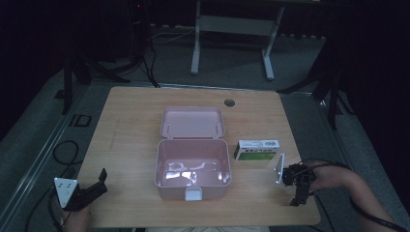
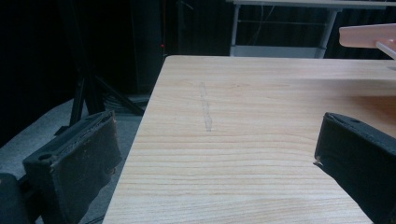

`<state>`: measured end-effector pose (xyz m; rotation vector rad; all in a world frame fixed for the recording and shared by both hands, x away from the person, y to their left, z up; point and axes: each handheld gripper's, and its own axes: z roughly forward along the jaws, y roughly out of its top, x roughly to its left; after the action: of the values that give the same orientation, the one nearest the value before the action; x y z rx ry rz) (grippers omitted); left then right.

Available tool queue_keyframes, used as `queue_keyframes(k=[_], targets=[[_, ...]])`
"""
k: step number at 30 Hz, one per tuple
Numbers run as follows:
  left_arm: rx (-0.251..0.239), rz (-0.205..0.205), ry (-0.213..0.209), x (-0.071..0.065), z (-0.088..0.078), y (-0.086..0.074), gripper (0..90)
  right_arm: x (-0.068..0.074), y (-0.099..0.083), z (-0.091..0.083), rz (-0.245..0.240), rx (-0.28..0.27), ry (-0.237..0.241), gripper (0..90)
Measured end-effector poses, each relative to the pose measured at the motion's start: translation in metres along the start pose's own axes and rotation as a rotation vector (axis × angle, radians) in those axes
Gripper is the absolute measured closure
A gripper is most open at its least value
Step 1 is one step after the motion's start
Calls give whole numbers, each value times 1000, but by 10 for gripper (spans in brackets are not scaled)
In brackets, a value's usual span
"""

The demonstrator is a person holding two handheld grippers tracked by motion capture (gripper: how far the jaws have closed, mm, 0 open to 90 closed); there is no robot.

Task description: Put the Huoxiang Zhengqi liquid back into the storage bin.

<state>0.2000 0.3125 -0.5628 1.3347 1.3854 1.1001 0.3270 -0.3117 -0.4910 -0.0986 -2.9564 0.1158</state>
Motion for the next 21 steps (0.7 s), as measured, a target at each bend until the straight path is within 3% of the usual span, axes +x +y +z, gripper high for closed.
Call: queue_keyframes(k=[4, 15, 21], targets=[[0, 1, -2, 0, 0, 0, 2, 5, 12, -2, -22, 14, -45, 185], [1, 1, -8, 0, 0, 0, 2, 10, 42, -5, -72, 25, -22, 168], [-1, 1, -10, 0, 0, 0, 2, 12, 59, -10, -85, -9, -32, 132]])
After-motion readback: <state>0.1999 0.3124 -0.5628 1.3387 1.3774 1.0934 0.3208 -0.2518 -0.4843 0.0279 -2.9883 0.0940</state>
